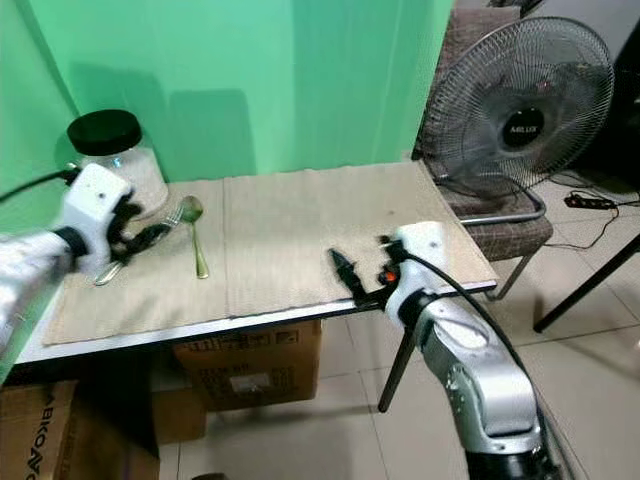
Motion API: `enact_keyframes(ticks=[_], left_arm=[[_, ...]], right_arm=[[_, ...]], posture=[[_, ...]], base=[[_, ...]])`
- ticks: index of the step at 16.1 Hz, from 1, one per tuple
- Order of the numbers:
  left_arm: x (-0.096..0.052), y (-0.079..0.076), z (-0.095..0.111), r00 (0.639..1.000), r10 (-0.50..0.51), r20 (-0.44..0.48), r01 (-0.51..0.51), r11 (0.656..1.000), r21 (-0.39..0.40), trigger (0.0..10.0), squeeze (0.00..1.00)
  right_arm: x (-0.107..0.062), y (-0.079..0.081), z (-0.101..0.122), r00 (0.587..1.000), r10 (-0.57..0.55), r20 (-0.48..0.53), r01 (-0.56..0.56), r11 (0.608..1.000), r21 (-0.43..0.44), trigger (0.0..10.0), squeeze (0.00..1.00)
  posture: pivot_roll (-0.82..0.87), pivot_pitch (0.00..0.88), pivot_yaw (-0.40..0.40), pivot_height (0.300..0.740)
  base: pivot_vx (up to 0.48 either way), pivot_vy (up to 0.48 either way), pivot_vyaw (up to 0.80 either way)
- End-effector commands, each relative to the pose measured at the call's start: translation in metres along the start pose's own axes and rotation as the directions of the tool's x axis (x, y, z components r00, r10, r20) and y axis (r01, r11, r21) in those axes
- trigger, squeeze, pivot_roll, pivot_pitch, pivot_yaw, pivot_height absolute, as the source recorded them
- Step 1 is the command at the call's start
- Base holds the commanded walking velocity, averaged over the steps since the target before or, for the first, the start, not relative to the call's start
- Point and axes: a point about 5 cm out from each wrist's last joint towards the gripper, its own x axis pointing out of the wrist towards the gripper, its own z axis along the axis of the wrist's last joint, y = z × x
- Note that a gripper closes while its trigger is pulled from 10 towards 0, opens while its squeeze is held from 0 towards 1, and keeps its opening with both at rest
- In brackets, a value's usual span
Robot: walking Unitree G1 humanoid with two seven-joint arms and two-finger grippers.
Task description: Setting the table
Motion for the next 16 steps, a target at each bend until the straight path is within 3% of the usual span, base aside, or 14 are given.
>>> enact_keyframes(ticks=[1, 4, 5, 8, 9, 10, 13, 16], left_arm=[[-0.002, 0.005, -0.005, 0.995, -0.072, -0.074, 0.073, 0.997, 0.009, 10.0, 1.0], [-0.007, 0.014, -0.009, 0.978, -0.135, -0.161, 0.139, 0.99, 0.011, 10.0, 1.0], [-0.009, 0.018, -0.013, 0.967, -0.135, -0.218, 0.145, 0.989, 0.034, 10.0, 1.0], [-0.011, 0.025, -0.021, 0.955, -0.121, -0.269, 0.137, 0.99, 0.04, 10.0, 1.0], [-0.008, 0.027, -0.022, 0.96, -0.12, -0.252, 0.14, 0.988, 0.059, 10.0, 0.0], [-0.002, 0.03, -0.021, 0.968, -0.108, -0.224, 0.131, 0.988, 0.088, 10.0, 0.0], [0.009, 0.039, -0.023, 0.971, -0.09, -0.223, 0.106, 0.993, 0.061, 10.0, 0.0], [0.02, 0.042, -0.023, 0.984, -0.085, -0.158, 0.098, 0.992, 0.078, 10.0, 0.0]], right_arm=[[0.002, 0.004, 0.002, 0.996, 0.083, -0.033, -0.084, 0.996, -0.033, 10.0, 0.0], [-0.001, 0.008, 0.003, 0.977, 0.186, -0.1, -0.195, 0.977, -0.087, 10.0, 0.0], [-0.003, 0.01, 0.002, 0.964, 0.223, -0.143, -0.237, 0.967, -0.096, 10.0, 0.0], [-0.008, 0.016, 0.002, 0.943, 0.286, -0.169, -0.306, 0.946, -0.108, 10.0, 0.0], [-0.009, 0.019, 0.002, 0.932, 0.317, -0.175, -0.339, 0.934, -0.112, 10.0, 0.0], [-0.009, 0.021, 0.001, 0.923, 0.339, -0.182, -0.364, 0.923, -0.124, 10.0, 0.0], [-0.008, 0.023, 0.004, 0.905, 0.376, -0.2, -0.405, 0.905, -0.133, 10.0, 0.0], [-0.008, 0.022, 0.007, 0.906, 0.375, -0.197, -0.405, 0.903, -0.142, 10.0, 0.0]], posture=[[0.11, 0.0, -0.009, 0.74], [0.12, 0.0, -0.016, 0.74], [0.12, 0.0, -0.023, 0.74], [0.12, 0.0, -0.022, 0.74], [0.12, 0.0, -0.031, 0.74], [0.12, 0.0, -0.039, 0.74], [0.11, 0.0, -0.044, 0.74], [0.11, 0.0, -0.053, 0.74]], base=[[0.0, 0.0, 0.0], [0.0, 0.0, 0.0], [0.0, 0.0, 0.0], [0.0, 0.0, 0.0], [0.0, 0.0, 0.0], [0.0, 0.0, 0.0], [0.0, 0.0, 0.0], [0.0, 0.0, 0.0]])
